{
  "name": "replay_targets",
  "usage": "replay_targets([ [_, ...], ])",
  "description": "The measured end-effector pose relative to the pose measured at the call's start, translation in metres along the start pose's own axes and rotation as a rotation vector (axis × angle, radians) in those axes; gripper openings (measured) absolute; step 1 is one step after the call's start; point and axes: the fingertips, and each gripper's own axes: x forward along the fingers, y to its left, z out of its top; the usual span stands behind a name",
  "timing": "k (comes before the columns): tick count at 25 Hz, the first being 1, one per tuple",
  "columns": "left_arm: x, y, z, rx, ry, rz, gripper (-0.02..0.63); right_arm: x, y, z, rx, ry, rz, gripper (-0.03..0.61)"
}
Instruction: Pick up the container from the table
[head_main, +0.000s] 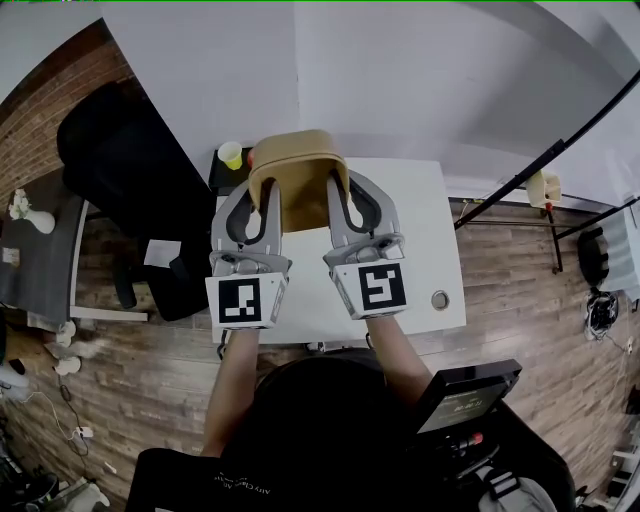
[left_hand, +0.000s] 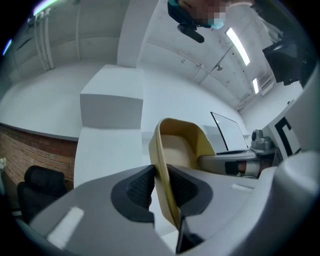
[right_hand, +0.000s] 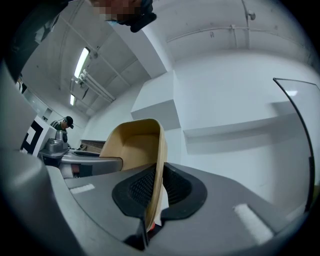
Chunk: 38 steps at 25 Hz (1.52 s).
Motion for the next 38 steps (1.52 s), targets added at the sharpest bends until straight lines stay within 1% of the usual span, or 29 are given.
replay_targets([
  [5,-0.006,0.002,-0.017,0.003,0.01,-0.001,0.063,-0.001,0.005,-0.023,0.0,0.039,-0.013,0.032],
  [10,-0.012,0.001,-0.038,-0.032,0.036,0.005,0.063,-0.007,0.009,-0.036,-0.008,0.05,-0.011,0.029],
  [14,-0.017,-0.005,-0.041,-0.013,0.037,0.022,0.063,-0.013,0.007,-0.04,-0.004,0.054,-0.01,0.028],
  [20,-0.028,-0.006,-0.059,0.003,0.065,0.009,0.063,-0.02,0.016,-0.055,-0.018,0.069,-0.004,0.031],
  [25,-0.029,-0.016,-0.065,0.011,0.082,0.026,0.063,-0.026,0.009,-0.061,-0.013,0.089,0.001,0.031],
  [31,-0.031,-0.011,-0.075,0.017,0.098,0.012,0.063,-0.024,0.018,-0.074,-0.028,0.115,0.008,0.032],
  [38,-0.035,-0.003,-0.074,0.024,0.101,0.017,0.063,-0.021,0.027,-0.07,-0.047,0.109,0.014,0.034],
])
